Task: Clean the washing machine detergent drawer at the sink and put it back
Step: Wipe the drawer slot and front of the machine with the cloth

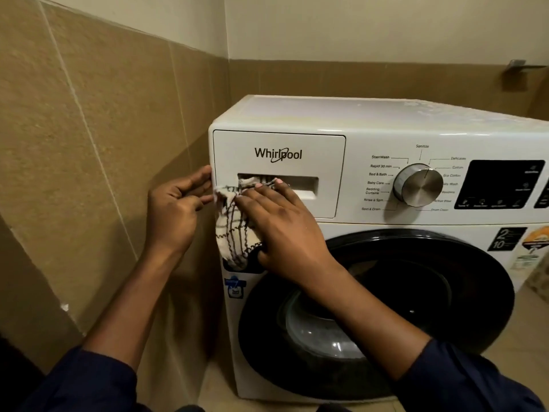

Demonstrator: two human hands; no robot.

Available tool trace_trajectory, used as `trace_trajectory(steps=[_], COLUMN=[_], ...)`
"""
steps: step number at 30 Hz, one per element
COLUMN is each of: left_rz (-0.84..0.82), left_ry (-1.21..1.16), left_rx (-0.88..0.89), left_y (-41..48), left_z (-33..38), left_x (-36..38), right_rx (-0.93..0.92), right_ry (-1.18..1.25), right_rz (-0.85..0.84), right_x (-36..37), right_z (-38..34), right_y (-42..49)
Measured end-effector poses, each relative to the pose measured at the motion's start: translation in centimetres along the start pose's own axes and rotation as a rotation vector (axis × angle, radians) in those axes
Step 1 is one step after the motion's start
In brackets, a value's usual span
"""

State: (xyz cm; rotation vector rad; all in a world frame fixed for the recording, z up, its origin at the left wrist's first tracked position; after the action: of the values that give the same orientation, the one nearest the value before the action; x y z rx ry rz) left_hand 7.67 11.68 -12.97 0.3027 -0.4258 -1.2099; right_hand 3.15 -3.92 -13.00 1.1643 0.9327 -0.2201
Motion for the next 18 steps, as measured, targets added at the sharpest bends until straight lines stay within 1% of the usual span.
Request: trace_trajectory(steps=[2, 4, 5, 7, 8, 10, 12, 13, 14, 15, 16, 18], left_rz=[0.003, 0.006, 0.013, 0.024, 0.024, 0.022, 0.021, 0.017, 0.01, 0.002, -0.012, -0.019], left_ry=[-0.006, -0.004, 0.003, 0.03, 0.057, 0.098, 0.136, 0.159, 0.189, 0.219, 0.252, 0.328], left_rx=[0.005, -0.013, -0.023, -0.038, -0.058, -0.102, -0.175, -0.213, -0.241, -0.268, -0.312, -0.4], left_y=[0.0, -0.1, -0.4, -0.7, -0.7, -0.9, -0.7, -0.7, -1.0, -1.1, -1.0, -0.8], left_z=[0.0, -0.2, -0.4, -0.5, -0.4, -0.2, 0.4, 0.8, 1.4, 1.7, 2.2, 2.9], left_x=[0.0, -0.1, -0.2, -0.3, -0.3, -0.2, -0.2, -0.1, 0.0, 0.1, 0.2, 0.3], right_rx=[0.022, 0.14, 0.247, 0.481, 0.574, 0.761, 1.047, 1.216, 1.349, 1.431, 1.52, 1.719], right_ry=[-0.021, 0.06, 0.188, 0.541, 0.671, 0.836, 1.166, 1.373, 1.564, 1.705, 1.797, 1.876], right_rz=[0.031, 0.121, 0.162, 0.233, 0.266, 0.375, 0.42, 0.385, 0.309, 0.234, 0.162, 0.079], right_x=[-0.3, -1.1, -1.9, -3.3, -3.8, -4.6, -4.8, -4.7, -4.6, -4.5, -4.7, -5.2], right_z=[1.0, 2.1, 2.6, 3.1, 3.2, 3.8, 4.7, 4.7, 4.2, 3.7, 3.2, 2.5], right_y=[-0.5, -1.0, -1.3, -1.1, -0.7, -0.6, -0.5, -0.6, -0.8, -1.1, -1.5, -2.4])
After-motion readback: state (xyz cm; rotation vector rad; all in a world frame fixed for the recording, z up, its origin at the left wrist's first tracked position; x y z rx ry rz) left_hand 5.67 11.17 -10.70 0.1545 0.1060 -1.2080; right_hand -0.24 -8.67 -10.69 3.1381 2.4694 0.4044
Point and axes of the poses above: each hand's wrist, its own y-axis towards the middle knuckle, its own x-axis out of the palm, z = x × y, the point moved 4 cm from there along y, towards the middle knuckle, and after that the axes turned 7 degrees about z, right-handed, at the moved point
